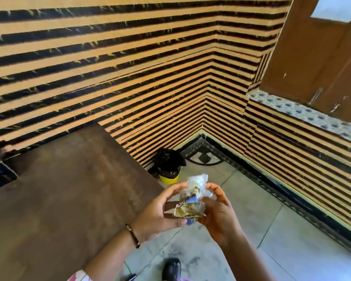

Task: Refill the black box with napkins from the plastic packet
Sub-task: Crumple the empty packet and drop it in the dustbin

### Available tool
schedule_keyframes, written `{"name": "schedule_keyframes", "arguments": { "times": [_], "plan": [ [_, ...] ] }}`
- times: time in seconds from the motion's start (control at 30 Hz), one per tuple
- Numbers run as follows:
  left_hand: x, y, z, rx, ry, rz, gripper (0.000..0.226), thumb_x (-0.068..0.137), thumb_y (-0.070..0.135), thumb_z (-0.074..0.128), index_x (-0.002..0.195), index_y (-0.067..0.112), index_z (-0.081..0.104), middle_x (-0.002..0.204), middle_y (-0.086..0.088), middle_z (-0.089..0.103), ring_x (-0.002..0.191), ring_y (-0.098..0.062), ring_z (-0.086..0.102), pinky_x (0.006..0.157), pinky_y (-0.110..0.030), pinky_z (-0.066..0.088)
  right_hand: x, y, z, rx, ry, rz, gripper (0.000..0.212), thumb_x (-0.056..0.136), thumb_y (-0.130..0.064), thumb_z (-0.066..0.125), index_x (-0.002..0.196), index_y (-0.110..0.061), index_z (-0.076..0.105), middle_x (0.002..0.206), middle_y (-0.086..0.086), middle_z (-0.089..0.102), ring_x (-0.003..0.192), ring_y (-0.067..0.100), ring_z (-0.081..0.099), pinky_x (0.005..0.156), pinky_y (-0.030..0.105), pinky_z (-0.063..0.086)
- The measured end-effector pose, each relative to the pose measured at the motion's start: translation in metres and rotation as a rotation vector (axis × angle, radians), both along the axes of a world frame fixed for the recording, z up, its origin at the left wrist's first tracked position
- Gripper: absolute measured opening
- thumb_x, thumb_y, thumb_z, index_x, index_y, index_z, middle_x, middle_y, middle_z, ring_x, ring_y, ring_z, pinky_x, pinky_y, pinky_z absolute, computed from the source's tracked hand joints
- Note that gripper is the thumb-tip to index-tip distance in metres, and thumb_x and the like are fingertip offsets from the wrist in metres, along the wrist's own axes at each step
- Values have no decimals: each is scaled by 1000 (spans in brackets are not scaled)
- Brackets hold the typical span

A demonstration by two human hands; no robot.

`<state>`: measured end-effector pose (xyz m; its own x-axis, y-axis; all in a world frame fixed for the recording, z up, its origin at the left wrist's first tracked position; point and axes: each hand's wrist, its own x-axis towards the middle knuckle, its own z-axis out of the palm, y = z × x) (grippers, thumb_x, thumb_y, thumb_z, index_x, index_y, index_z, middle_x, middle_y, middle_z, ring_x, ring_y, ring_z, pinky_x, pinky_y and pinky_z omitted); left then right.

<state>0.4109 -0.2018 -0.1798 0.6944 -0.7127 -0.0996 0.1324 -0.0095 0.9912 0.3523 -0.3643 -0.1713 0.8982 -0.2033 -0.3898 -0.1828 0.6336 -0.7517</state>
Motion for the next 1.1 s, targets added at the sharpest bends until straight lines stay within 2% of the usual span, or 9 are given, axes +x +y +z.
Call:
{"name": "schedule_keyframes", "arguments": {
  "times": [0.1, 0.3, 0.43, 0.57, 0.67, 0.77, 0.87, 1.0, 1.1],
  "plan": [
    [22, -16, -8, -3, 22, 91, 70, 55, 15, 82, 119, 28, 55, 130, -3, 56, 110, -14, 61, 87, -27, 51, 22, -8, -3, -62, 36, -16, 32, 81, 11, 46, 78, -17, 60, 74, 13, 68, 60, 26, 65, 59, 39, 54],
    [83, -44, -11, -9, 74, 175, 63, 65, -7, 75, 116, 21, 54, 115, 0, 66, 106, -9, 63, 86, -22, 52, 81, -25, 3, -233, 22, 65, 39, 85, 15, 39, 75, -13, 65, 74, 13, 70, 63, 26, 67, 55, 35, 53],
    [125, -53, -11, -38, 55, 255, 49, 63, -4, 76, 104, 20, 63, 99, 7, 74, 100, -10, 66, 80, -21, 53, 126, -35, 10, -309, -17, 107, 32, 84, 14, 45, 78, -8, 67, 74, 10, 72, 65, 25, 69, 53, 34, 54],
    [150, -60, -19, -40, 55, 358, 43, 61, -1, 78, 97, 19, 67, 93, 7, 75, 96, -11, 67, 78, -24, 55, 152, -35, 3, -341, -28, 108, 25, 86, 7, 51, 80, -9, 69, 79, 11, 73, 73, 27, 68, 64, 39, 57],
    [165, -70, -28, -11, 58, 505, 39, 63, -13, 72, 90, 15, 66, 84, 3, 74, 83, -9, 68, 71, -21, 55, 171, -42, -5, -374, -14, 156, 26, 84, 6, 55, 85, -15, 71, 89, 12, 74, 83, 28, 69, 75, 41, 57],
    [184, -84, -36, 7, 71, 584, 35, 63, -19, 68, 84, 9, 64, 75, 4, 72, 73, -6, 66, 65, -18, 54, 190, -54, -13, -430, -49, 242, 38, 71, 7, 66, 94, -24, 70, 98, 10, 72, 94, 24, 66, 83, 38, 56],
    [205, -109, -42, 44, 55, 632, 35, 63, -21, 67, 78, 10, 62, 69, 9, 71, 71, -2, 63, 64, -16, 53, 212, -78, -22, -548, -91, 300, 45, 70, 1, 71, 102, -30, 65, 103, 6, 71, 100, 23, 65, 89, 38, 52],
    [226, -160, -44, 82, 21, 678, 29, 64, -22, 66, 75, 5, 60, 72, 4, 66, 69, 1, 61, 62, -16, 52, 245, -132, -26, -561, -121, 319, 47, 69, 10, 70, 98, -27, 67, 93, 8, 72, 90, 23, 66, 80, 43, 55],
    [241, -201, -43, 88, 3, 713, 29, 64, -25, 65, 74, 0, 55, 75, -7, 59, 66, 4, 58, 56, -12, 49, 270, -174, -21, -524, -122, 328, 45, 70, 19, 63, 89, -21, 69, 87, 13, 71, 79, 21, 67, 64, 34, 57]
  ]
}}
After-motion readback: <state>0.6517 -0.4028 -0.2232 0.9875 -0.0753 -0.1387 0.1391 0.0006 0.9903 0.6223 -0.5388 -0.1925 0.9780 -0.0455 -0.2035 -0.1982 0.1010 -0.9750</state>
